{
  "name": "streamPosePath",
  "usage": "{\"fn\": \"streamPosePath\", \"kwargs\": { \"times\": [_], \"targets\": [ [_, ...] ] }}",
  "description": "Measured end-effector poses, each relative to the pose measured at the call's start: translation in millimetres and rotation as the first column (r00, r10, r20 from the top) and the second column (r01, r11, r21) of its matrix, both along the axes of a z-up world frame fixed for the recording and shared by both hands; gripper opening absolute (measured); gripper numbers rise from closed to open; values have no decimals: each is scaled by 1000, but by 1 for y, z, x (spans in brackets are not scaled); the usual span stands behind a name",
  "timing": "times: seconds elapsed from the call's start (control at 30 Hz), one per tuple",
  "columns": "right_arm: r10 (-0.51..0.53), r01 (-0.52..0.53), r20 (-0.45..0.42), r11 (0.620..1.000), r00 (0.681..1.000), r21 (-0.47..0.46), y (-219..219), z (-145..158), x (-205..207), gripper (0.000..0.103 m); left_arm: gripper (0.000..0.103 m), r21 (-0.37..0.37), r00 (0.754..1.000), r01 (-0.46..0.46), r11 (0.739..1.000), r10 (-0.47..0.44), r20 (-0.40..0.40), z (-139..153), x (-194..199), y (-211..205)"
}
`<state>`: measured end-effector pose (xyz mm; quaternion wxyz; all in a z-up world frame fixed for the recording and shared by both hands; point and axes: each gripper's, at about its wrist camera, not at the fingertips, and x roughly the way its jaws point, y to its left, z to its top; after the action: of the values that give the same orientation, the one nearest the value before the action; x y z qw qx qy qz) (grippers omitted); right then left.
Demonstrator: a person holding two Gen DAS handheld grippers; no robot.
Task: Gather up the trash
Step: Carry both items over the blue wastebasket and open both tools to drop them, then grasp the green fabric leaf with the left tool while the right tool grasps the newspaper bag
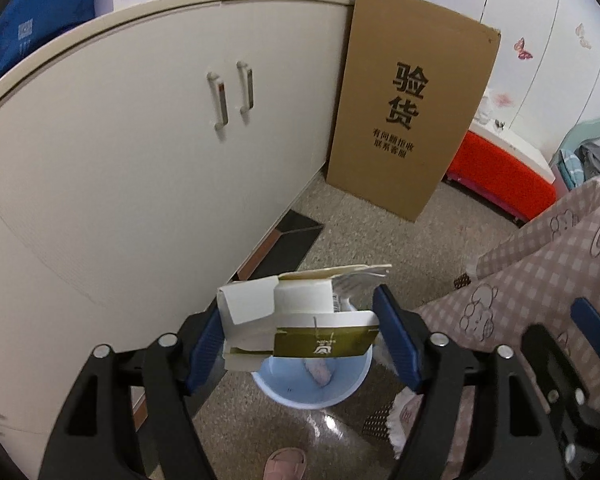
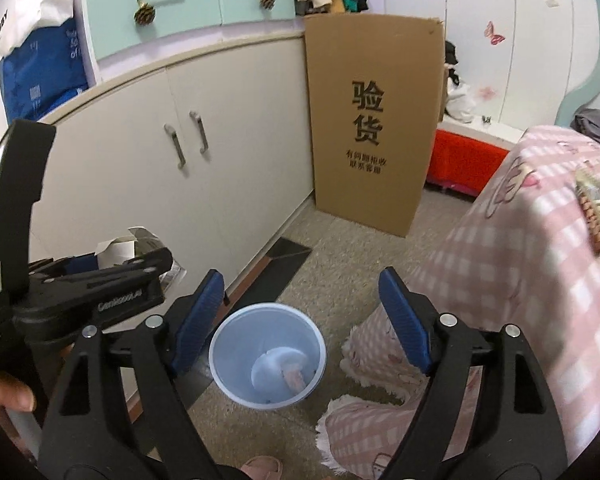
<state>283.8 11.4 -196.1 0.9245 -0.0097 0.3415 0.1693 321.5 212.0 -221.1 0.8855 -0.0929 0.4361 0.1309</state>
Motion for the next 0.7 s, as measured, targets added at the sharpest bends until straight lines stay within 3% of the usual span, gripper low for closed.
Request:
{"fn": "streamPosePath", "kwargs": {
  "times": [0.07,0.37,0.7],
  "targets": [
    [-9,9,8,1000,1000,4,-3,4,-1,79,89,10,1000,-13,1000,13,2,2,4,1],
    [-18,17,17,999,1000,52,-17,27,-15,79,89,-5,999,-22,1000,22,23,22,-18,-2],
    [-71,62,79,991,994,121,-54,74,-58,80,89,-22,986,60,998,-56,156,86,-75,-35]
  ]
}}
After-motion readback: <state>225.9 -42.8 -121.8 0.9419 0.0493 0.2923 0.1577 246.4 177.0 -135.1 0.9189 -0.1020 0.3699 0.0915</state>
